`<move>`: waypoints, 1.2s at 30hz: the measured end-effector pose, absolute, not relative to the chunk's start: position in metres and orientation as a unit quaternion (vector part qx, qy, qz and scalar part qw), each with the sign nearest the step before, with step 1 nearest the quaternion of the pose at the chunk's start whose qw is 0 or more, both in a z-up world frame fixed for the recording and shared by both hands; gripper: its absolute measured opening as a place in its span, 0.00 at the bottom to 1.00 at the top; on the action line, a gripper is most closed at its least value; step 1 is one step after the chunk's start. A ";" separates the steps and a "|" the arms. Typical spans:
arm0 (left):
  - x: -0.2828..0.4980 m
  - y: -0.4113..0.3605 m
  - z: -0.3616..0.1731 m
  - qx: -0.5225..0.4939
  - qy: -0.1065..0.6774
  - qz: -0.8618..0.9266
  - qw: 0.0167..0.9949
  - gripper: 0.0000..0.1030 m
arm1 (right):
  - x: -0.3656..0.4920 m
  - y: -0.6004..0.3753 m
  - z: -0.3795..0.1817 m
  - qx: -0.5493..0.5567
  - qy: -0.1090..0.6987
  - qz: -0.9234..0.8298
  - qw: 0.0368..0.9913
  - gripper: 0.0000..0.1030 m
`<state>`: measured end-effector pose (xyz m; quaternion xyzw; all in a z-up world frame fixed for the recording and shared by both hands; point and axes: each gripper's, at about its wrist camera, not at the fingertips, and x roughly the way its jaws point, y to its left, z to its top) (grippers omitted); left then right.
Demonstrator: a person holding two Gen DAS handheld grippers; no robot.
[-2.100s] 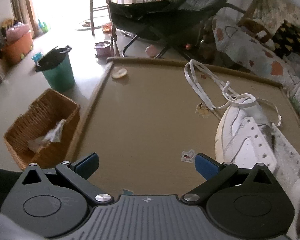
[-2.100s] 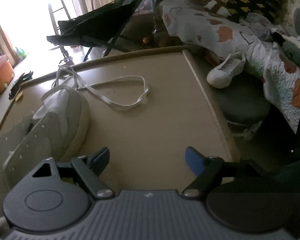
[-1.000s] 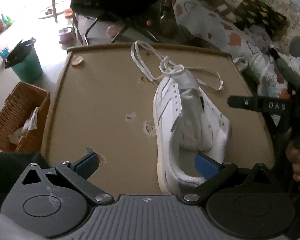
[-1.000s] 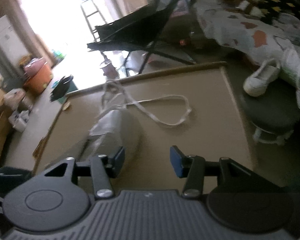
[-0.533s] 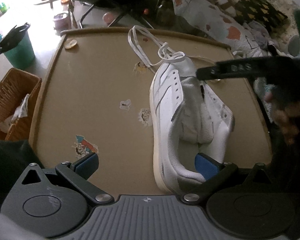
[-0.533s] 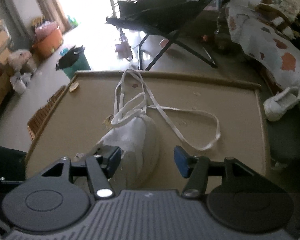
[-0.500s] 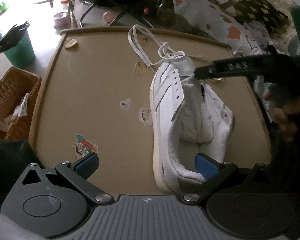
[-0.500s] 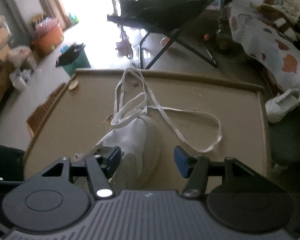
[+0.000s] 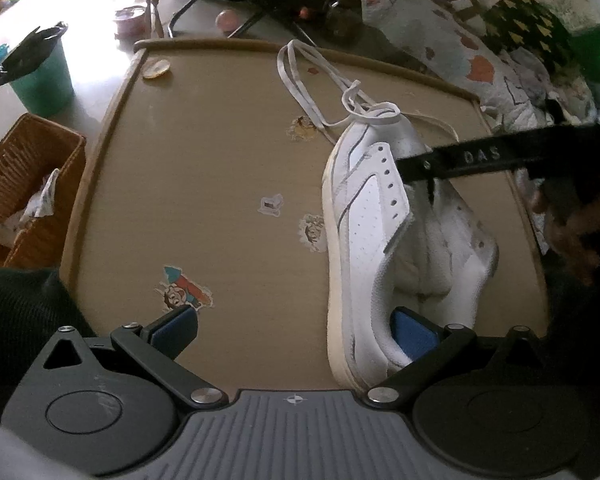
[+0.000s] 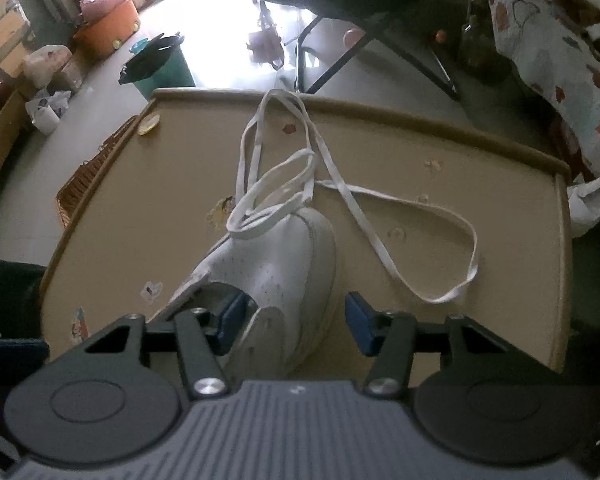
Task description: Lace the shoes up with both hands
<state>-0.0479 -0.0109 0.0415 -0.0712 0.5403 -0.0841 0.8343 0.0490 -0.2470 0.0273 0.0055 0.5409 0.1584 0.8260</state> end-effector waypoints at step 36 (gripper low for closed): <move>-0.024 0.010 0.053 -0.049 0.532 -0.019 0.845 1.00 | -0.005 -0.277 0.021 0.061 0.527 0.130 0.837 0.56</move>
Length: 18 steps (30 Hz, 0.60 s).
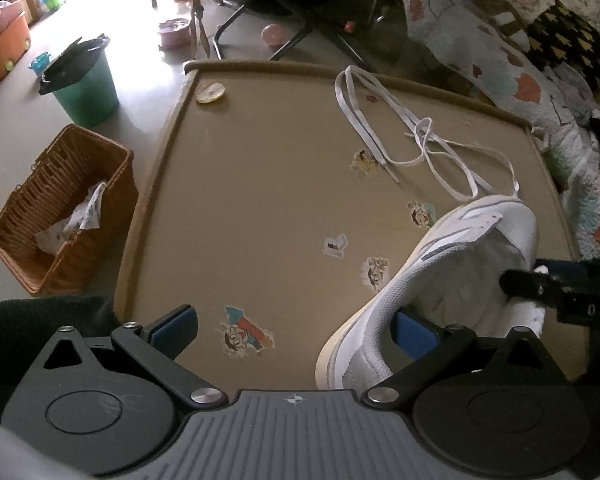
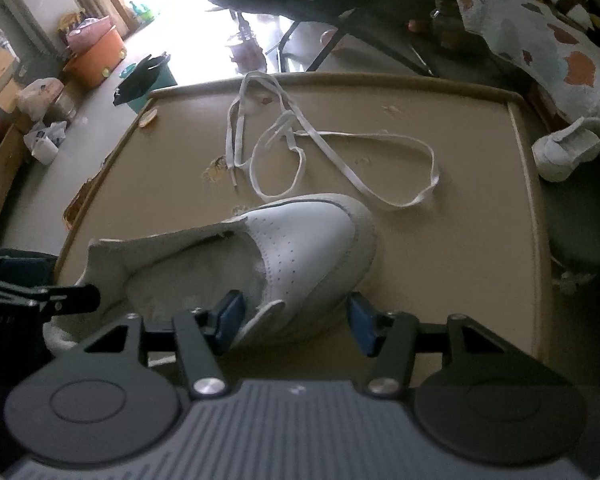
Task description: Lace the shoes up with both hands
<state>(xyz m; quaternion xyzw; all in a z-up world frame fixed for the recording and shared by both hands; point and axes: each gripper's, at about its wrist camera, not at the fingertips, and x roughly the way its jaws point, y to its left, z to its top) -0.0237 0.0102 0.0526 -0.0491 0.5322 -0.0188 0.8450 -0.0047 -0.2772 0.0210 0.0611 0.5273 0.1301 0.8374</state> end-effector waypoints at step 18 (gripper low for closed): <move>-0.020 0.024 0.049 -0.062 0.526 -0.012 0.848 1.00 | -0.021 -0.262 0.019 0.085 0.539 0.091 0.833 0.57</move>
